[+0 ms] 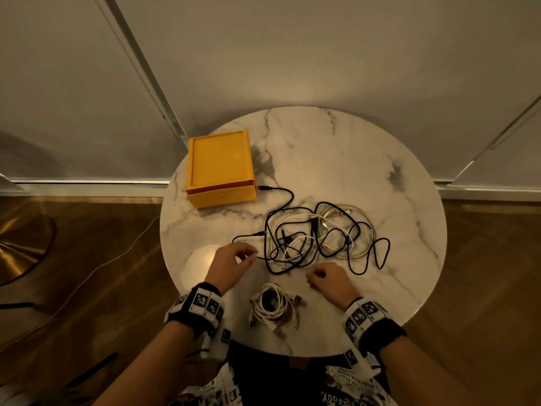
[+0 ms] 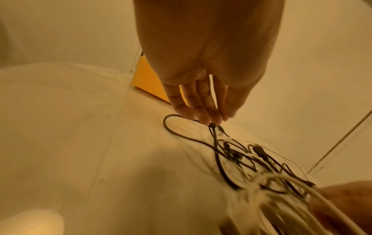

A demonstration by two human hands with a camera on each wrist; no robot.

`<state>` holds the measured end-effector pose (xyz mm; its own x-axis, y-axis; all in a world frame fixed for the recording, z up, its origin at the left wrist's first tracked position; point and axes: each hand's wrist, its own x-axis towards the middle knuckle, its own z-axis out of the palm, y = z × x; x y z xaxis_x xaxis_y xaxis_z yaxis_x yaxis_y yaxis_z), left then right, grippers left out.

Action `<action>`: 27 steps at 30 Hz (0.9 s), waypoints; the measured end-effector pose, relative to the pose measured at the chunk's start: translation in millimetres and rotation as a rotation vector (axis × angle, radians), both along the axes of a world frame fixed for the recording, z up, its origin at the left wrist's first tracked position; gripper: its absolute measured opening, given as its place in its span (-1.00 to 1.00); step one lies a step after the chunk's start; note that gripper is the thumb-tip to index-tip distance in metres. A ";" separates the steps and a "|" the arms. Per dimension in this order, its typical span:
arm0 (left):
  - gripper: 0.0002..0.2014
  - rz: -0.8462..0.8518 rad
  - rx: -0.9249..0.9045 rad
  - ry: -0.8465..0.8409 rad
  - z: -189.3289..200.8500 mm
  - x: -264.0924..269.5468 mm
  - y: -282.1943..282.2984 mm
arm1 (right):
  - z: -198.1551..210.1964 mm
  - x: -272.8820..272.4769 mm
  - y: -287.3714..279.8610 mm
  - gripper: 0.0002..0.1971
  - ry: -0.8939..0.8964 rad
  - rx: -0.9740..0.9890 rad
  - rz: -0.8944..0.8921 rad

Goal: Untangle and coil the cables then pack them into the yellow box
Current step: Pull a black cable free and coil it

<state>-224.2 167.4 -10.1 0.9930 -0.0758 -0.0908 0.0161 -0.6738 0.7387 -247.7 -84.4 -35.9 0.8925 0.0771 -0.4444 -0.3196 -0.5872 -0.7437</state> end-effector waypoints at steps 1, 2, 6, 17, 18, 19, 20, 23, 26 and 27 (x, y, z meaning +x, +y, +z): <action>-0.85 0.016 0.032 -0.023 1.1 11.3 1.0 | -1.1 1.7 -0.2 -0.80 0.011 -0.020 0.029; -0.81 0.026 0.083 -0.031 1.9 22.1 2.1 | -3.3 2.8 1.5 -0.79 0.013 -0.049 0.061; -0.61 -0.081 0.388 0.199 -3.7 57.9 6.0 | -6.4 3.0 9.3 -0.77 -0.006 -0.152 0.117; -0.78 -0.202 -0.436 0.200 118.7 48.6 -28.4 | 76.3 17.9 25.0 -0.50 -0.509 0.184 0.034; -0.69 -0.192 -0.520 0.170 131.7 47.7 -34.4 | 90.3 21.2 32.3 -0.47 -0.548 0.195 0.105; -0.61 -0.169 -0.602 0.142 143.3 47.2 -40.0 | 102.0 24.8 39.2 -0.49 -0.557 0.214 0.162; -0.55 -0.140 -0.683 0.115 153.4 46.7 -44.4 | 113.3 27.2 45.2 -0.55 -0.542 0.254 0.190; -0.45 -0.078 -0.843 0.035 173.9 45.8 -50.8 | 136.3 35.0 52.5 -0.86 -0.476 0.398 0.161; -0.39 -0.024 -0.777 -0.152 179.1 47.1 -43.4 | 147.9 46.1 41.5 -0.93 -0.495 0.402 0.090; -0.41 0.000 -0.713 -0.216 179.3 48.1 -38.9 | 153.2 50.6 35.2 -0.94 -0.507 0.418 0.055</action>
<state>-176.1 128.5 169.2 0.9831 -0.0431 0.1780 -0.1793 -0.0302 0.9833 -197.1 -49.2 117.3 0.9731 0.2037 0.1076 0.1528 -0.2214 -0.9631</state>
